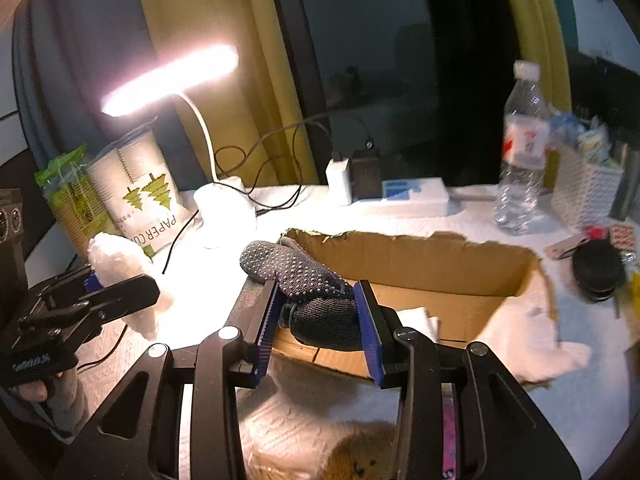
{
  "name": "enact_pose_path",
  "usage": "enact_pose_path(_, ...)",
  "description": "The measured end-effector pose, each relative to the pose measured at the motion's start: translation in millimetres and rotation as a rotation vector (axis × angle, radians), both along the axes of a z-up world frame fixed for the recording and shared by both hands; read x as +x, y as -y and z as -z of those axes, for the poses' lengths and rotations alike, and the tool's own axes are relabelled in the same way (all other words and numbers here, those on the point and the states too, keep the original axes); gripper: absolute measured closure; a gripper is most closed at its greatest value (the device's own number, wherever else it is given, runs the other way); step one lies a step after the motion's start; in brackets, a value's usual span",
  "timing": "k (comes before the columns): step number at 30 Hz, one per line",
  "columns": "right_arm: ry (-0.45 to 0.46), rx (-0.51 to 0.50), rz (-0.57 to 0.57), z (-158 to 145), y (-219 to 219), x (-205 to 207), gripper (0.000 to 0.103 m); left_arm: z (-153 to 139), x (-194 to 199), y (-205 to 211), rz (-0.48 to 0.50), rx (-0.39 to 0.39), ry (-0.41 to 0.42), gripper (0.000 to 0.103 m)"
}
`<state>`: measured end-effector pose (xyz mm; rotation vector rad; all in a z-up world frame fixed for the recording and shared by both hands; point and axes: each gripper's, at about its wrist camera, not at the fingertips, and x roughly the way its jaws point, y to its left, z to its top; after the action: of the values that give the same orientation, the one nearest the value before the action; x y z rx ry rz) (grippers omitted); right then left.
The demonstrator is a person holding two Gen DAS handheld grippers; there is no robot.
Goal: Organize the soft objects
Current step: 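Carry the bubble-wrap bag and grey glove into the box and release both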
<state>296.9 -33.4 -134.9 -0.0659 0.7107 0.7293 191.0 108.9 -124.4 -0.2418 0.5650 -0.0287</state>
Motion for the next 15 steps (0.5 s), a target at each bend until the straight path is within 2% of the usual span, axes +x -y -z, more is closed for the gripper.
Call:
enact_pose_path(8,-0.153,0.001,0.008,36,1,31,0.063,8,19,6,0.001,0.009,-0.032,0.061)
enact_pose_path(15,-0.123,-0.056,0.072,37,23,37,0.063,10,38,25,0.024,0.022,-0.046,0.061)
